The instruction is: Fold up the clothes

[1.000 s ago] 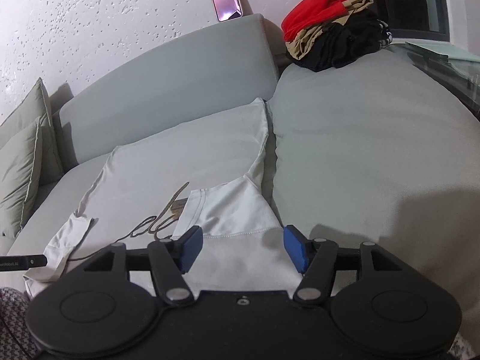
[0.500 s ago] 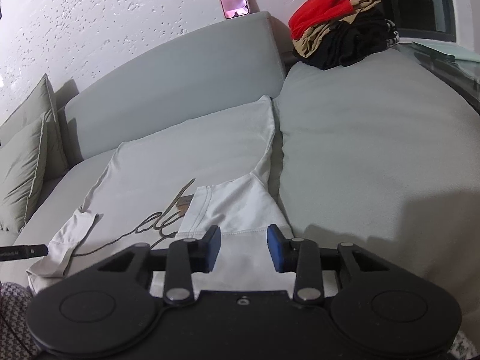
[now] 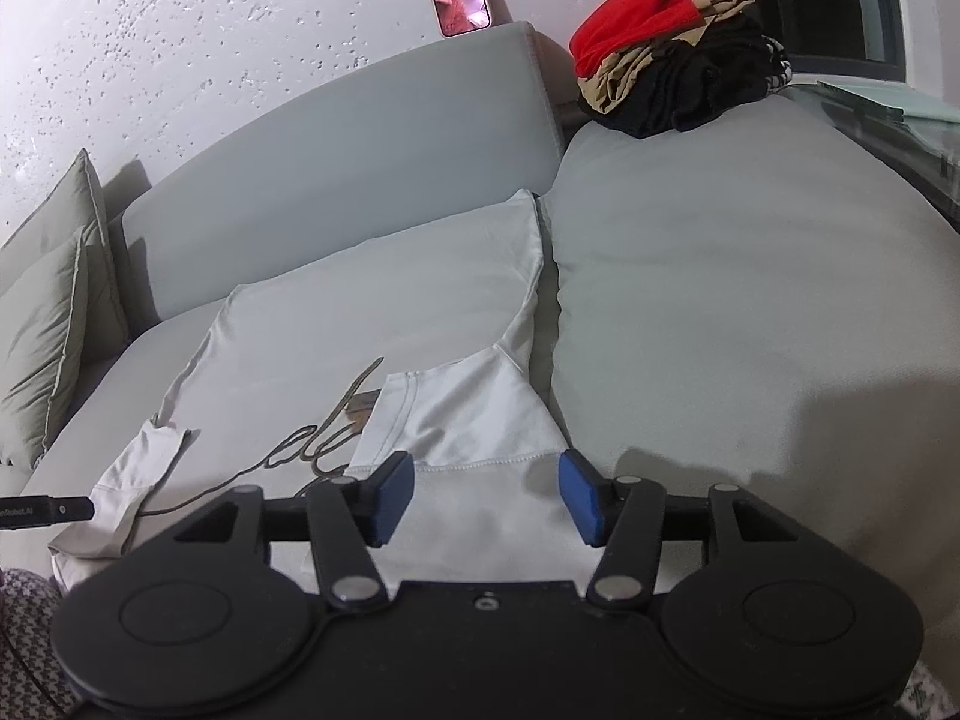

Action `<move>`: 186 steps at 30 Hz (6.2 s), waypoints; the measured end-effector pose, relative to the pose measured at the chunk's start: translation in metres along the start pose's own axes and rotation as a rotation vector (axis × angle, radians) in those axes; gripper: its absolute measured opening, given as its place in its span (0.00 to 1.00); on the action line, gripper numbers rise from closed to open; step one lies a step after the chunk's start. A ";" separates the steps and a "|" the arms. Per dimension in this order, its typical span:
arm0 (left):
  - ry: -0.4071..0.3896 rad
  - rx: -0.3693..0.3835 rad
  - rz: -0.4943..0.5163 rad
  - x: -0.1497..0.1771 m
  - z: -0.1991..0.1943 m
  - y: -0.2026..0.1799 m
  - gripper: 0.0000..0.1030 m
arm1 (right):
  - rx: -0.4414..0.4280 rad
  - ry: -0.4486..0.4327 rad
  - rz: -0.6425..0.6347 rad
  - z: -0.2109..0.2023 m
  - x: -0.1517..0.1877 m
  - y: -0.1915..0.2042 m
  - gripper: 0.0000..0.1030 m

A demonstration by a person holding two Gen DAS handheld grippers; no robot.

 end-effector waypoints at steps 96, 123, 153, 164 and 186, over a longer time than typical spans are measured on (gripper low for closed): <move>-0.017 0.058 0.088 -0.176 0.093 -0.013 0.34 | -0.100 0.064 0.253 0.105 -0.174 0.023 0.55; 0.025 0.182 -0.021 -0.281 0.293 -0.037 0.12 | -0.034 0.136 0.256 0.342 -0.219 -0.074 0.25; -0.032 0.077 -0.052 -0.113 -0.017 0.022 0.02 | -0.048 0.046 0.463 0.024 -0.108 -0.033 0.06; -0.012 -0.038 -0.072 -0.019 -0.058 0.030 0.02 | 0.042 0.102 0.486 0.000 -0.021 -0.050 0.05; 0.004 0.246 0.130 -0.019 -0.057 -0.025 0.21 | -0.031 0.281 0.289 -0.004 -0.016 0.010 0.26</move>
Point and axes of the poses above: each gripper's, at about its wrist camera, not at the fingertips, and z roughly the way its jaws point, y to its left, x to its underside, the point moved 8 cm from there along z, roughly the way its jaws point, and after that the axes turned 3 degrees about -x, right-handed, at the moved point
